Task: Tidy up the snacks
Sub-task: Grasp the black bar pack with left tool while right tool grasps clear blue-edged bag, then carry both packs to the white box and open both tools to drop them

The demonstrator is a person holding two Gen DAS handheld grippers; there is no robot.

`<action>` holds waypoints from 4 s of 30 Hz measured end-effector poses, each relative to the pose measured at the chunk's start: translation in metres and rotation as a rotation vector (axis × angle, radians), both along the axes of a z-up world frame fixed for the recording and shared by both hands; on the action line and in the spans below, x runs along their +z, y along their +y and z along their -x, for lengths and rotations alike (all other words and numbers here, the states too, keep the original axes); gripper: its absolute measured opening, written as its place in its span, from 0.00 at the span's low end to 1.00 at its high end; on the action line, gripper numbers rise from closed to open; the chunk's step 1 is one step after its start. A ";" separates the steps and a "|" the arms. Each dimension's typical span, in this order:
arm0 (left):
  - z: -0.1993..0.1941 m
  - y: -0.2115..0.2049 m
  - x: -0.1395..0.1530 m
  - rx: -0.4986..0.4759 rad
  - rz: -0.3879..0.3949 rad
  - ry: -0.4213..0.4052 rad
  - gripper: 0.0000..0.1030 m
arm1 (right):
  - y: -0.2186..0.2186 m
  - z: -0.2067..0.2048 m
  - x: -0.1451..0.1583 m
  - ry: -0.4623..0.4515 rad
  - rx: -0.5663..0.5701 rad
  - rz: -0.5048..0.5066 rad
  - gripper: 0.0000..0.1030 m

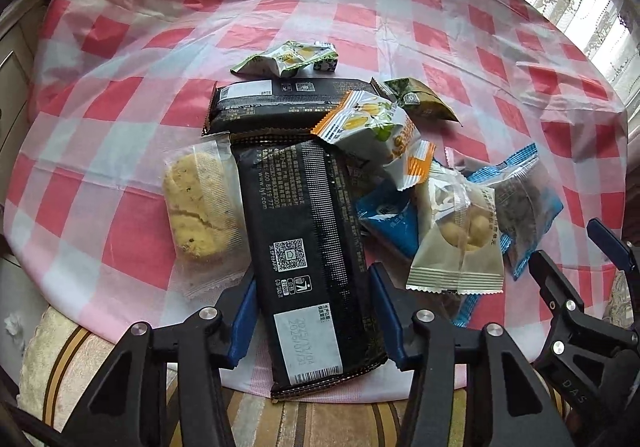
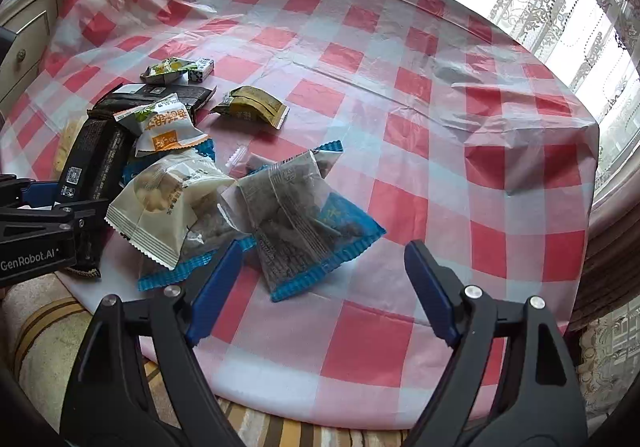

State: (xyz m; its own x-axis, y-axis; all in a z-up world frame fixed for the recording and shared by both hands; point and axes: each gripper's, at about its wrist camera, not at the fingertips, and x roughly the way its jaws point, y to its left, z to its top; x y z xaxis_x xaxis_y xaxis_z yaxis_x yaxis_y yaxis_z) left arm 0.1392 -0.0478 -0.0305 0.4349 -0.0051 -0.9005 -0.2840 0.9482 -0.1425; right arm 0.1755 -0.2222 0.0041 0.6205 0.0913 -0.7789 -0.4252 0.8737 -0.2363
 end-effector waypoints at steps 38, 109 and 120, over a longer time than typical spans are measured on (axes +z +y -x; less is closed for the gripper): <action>0.019 0.006 0.020 0.062 0.031 -0.135 0.48 | -0.030 -0.007 0.001 0.063 -0.113 -0.188 0.54; 0.062 -0.255 0.041 -0.652 0.251 -0.018 0.50 | -0.292 0.140 -0.016 0.141 -0.721 -0.251 0.60; 0.062 -0.241 0.043 -0.588 0.176 -0.037 0.52 | -0.268 0.135 -0.013 0.148 -0.654 -0.260 0.67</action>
